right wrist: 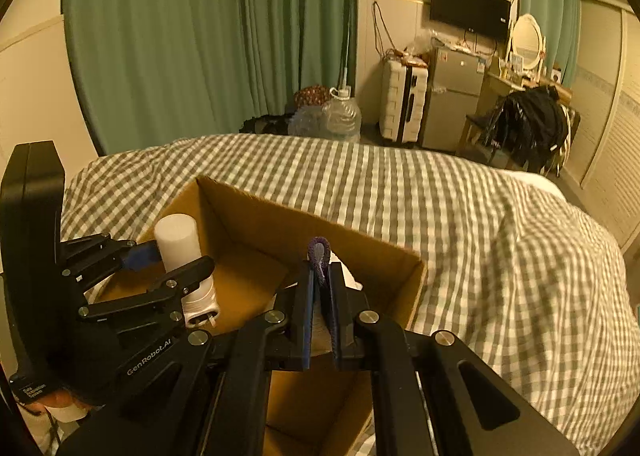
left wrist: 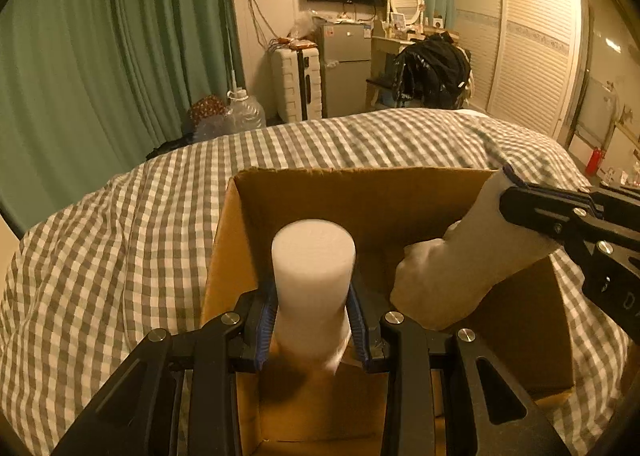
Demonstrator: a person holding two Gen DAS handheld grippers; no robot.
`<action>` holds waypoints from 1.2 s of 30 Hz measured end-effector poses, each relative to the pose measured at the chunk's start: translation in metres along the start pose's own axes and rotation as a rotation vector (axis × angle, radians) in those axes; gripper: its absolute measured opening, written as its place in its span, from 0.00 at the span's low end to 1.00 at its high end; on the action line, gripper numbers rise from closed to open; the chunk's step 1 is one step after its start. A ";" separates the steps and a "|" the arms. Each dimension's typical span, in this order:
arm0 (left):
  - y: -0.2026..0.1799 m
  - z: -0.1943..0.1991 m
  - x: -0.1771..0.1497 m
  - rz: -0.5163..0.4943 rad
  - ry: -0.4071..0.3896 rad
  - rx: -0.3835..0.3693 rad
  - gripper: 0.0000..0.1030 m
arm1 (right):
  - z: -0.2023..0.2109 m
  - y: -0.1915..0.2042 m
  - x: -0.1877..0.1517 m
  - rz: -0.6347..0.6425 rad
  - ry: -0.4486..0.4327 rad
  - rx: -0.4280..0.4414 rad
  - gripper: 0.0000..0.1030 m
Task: Organize objects
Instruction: 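Lower the white bottle into the box and open the left gripper while the right releases its item, then grasp the black visor with the left gripper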
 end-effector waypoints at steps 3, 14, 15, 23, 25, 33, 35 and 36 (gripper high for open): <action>-0.005 0.002 0.003 -0.008 -0.011 -0.017 0.36 | 0.001 -0.001 -0.002 -0.013 -0.001 0.004 0.07; 0.000 0.059 0.016 0.020 -0.098 0.006 0.89 | 0.076 -0.014 0.019 -0.029 -0.113 -0.067 0.65; 0.003 0.066 0.016 0.025 -0.106 0.013 0.91 | 0.085 -0.013 0.020 -0.023 -0.119 -0.074 0.65; 0.017 0.132 0.007 0.065 -0.149 0.048 0.97 | 0.161 0.005 0.024 0.043 -0.161 -0.115 0.75; 0.017 0.146 0.002 0.071 -0.159 0.050 0.97 | 0.179 0.012 0.021 0.058 -0.164 -0.127 0.76; 0.022 0.183 -0.029 0.096 -0.170 0.054 0.99 | 0.205 0.036 -0.011 0.087 -0.133 -0.121 0.76; 0.023 0.181 -0.043 0.102 -0.150 0.051 0.99 | 0.201 0.042 -0.027 0.085 -0.107 -0.118 0.76; 0.023 0.179 -0.052 0.110 -0.140 0.051 0.99 | 0.196 0.044 -0.035 0.082 -0.090 -0.115 0.76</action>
Point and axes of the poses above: each gripper's, at about its wrist camera, not at the fingertips, and z roughly against the way its jaws point, y to its left, x to its top, the point moved 10 cm from there along -z, roughly the way its jaws point, and after that the axes turned 15 degrees about z, right-handed, at the moved point
